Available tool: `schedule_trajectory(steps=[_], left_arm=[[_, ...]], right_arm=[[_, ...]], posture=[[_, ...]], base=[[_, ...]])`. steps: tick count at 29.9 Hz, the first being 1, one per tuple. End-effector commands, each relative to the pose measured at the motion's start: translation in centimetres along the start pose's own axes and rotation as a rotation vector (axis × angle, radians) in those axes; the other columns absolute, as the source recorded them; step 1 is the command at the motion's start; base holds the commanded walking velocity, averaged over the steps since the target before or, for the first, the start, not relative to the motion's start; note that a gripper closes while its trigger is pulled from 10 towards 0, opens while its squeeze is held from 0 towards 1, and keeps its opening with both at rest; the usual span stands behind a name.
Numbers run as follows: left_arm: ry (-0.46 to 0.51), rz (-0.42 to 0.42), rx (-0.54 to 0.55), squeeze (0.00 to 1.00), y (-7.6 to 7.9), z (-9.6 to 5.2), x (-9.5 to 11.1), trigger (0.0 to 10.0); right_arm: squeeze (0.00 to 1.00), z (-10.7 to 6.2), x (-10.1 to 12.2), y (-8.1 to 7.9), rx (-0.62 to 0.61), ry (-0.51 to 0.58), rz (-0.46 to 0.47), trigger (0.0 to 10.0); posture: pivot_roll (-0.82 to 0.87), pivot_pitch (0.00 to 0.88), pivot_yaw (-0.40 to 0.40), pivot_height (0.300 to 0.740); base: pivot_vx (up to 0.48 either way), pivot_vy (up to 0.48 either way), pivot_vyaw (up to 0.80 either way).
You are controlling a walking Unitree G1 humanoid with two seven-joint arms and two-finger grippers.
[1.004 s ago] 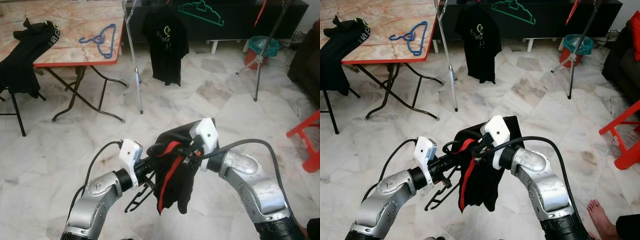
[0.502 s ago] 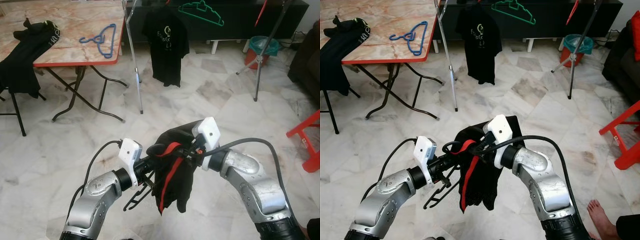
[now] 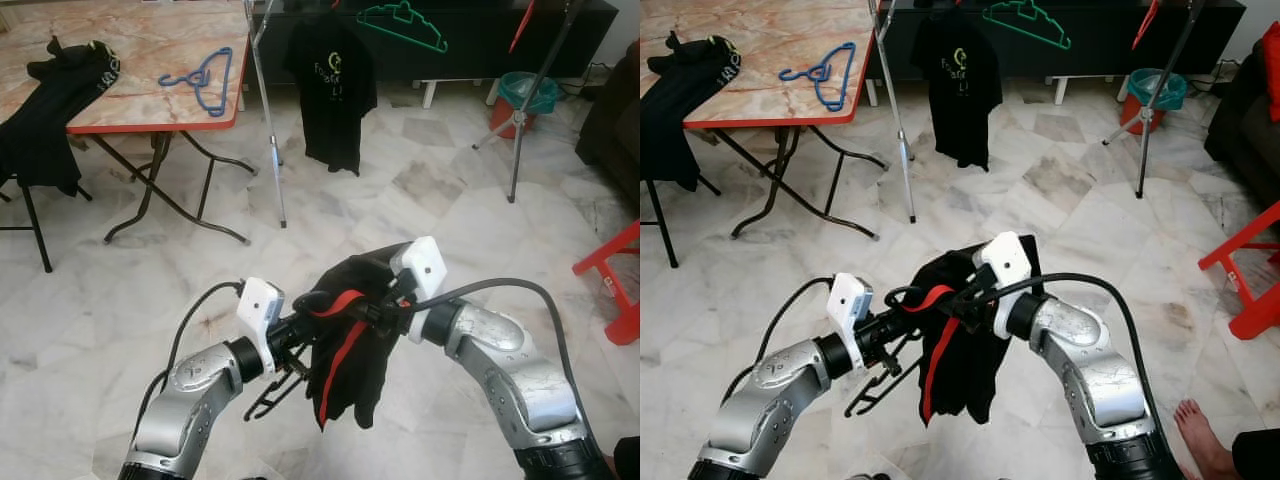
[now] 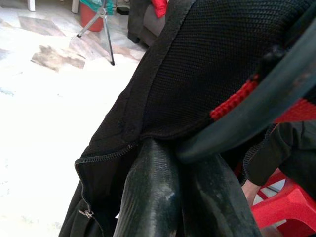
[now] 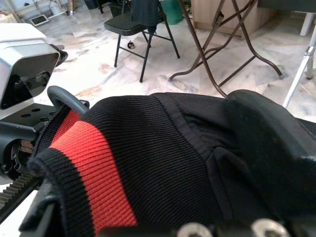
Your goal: Hang hanger
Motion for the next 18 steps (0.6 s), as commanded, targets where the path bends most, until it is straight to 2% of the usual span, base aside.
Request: schedule_trajectory(steps=[1,7,9,18], left_arm=[[0.013,0.017,0.037,0.0,-0.6,0.0,0.6,10.0],[0.008,0.017,0.034,0.0,-0.6,0.0,0.4,10.0],[0.007,0.019,0.035,0.0,-0.6,0.0,0.4,10.0],[0.006,0.019,0.034,0.0,-0.6,0.1,0.3,10.0]], right_arm=[[1.0,0.5,0.6,-2.2,0.1,0.029,0.004,10.0],[1.0,-0.3,-0.2,-1.9,0.083,-0.005,0.005,10.0],[1.0,-1.1,-1.0,-1.5,0.065,-0.038,0.011,10.0],[1.0,-2.2,-1.8,-1.3,0.066,-0.074,0.002,10.0]], posture=[[0.04,0.124,-0.011,0.74],[0.04,0.125,-0.012,0.74],[0.04,0.123,-0.013,0.74],[0.03,0.122,-0.011,0.74]], base=[[0.0,0.0,0.0],[0.0,0.0,0.0],[0.0,0.0,0.0],[0.0,0.0,0.0]])
Point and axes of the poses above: a point about 5 cm out from each wrist's last joint towards the gripper, its own z axis pointing out of the wrist towards the gripper, its own x axis along the axis of the wrist's last joint, y = z × x, the point moved 5 cm from there along z, pointing out of the wrist towards the gripper, and after that the axes turned 10 degrees about -z, right-handed, at the moved point
